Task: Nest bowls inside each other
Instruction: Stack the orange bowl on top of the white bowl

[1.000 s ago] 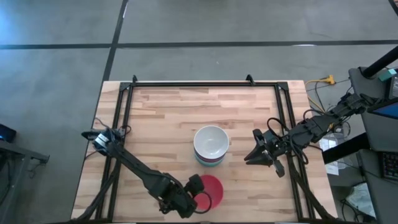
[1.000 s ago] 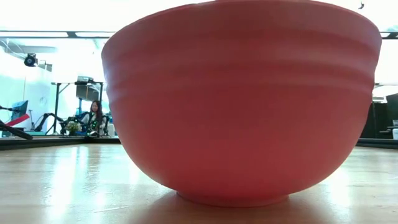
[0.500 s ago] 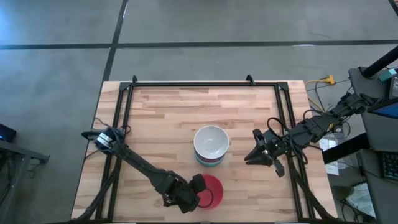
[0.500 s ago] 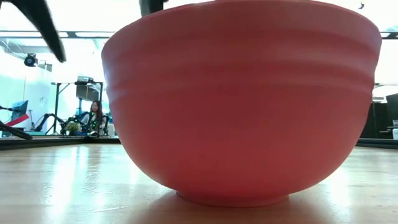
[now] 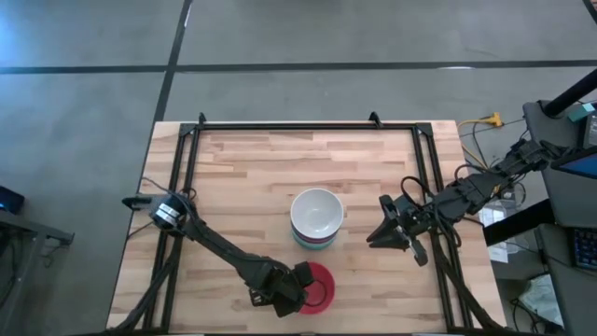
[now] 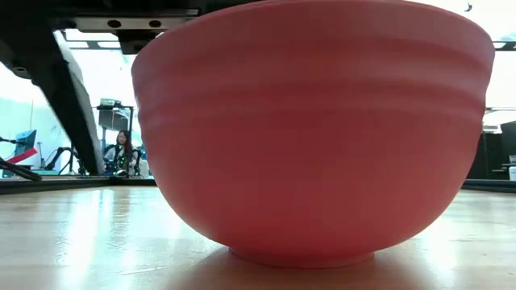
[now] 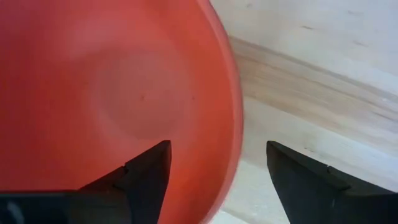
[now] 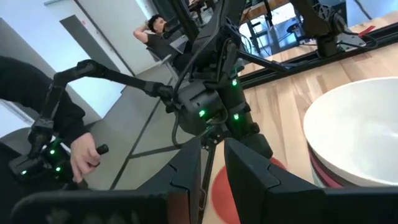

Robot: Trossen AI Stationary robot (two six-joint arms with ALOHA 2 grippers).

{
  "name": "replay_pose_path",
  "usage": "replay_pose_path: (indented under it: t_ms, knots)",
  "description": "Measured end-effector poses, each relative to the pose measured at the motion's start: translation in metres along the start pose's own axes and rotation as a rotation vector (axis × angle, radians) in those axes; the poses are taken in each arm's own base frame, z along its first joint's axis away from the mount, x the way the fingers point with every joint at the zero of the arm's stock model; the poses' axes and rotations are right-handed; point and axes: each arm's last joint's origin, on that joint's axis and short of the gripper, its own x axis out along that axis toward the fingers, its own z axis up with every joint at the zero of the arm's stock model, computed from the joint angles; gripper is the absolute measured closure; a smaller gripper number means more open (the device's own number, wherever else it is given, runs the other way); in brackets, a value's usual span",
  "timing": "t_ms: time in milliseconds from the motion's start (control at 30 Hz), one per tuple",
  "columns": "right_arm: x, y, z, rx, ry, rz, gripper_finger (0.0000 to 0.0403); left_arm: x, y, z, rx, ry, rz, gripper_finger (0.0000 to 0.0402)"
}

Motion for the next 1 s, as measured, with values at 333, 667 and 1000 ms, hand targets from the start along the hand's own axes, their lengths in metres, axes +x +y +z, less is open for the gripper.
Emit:
replay_pose_path:
  t_ms: [333, 667, 1000]
  knots:
    - [0.0, 0.002, -0.003, -0.004, 0.018, 0.006, 0.0335, 0.0, 0.001, 0.0, 0.003, 0.0, 0.007, 0.029]
    - [0.0, 0.002, -0.003, -0.005, 0.02, 0.005, 0.0335, -0.001, 0.001, 0.001, 0.005, -0.003, 0.011, 0.0394]
    - [0.0, 0.001, -0.003, -0.006, 0.026, 0.001, 0.0335, -0.018, 0.008, 0.012, 0.008, -0.014, 0.093, 0.04]
